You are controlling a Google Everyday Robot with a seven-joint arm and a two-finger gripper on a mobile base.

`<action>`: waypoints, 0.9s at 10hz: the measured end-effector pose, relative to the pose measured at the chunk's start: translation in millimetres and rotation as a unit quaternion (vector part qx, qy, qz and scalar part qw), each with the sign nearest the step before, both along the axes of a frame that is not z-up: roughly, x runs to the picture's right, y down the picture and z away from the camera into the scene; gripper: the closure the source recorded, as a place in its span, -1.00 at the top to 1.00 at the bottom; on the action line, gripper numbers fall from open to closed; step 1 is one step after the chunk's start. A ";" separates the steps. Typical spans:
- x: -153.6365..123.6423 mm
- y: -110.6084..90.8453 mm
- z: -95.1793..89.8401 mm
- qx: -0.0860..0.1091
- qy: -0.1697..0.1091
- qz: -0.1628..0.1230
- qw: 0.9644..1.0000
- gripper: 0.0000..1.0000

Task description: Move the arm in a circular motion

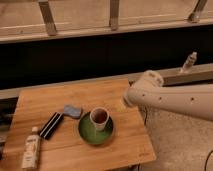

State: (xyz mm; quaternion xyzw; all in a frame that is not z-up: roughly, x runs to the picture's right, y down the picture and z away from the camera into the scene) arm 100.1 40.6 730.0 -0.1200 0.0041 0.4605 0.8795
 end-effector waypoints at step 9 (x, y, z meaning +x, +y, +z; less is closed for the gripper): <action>-187.9 -69.5 16.9 0.039 -0.113 -0.138 0.983 0.60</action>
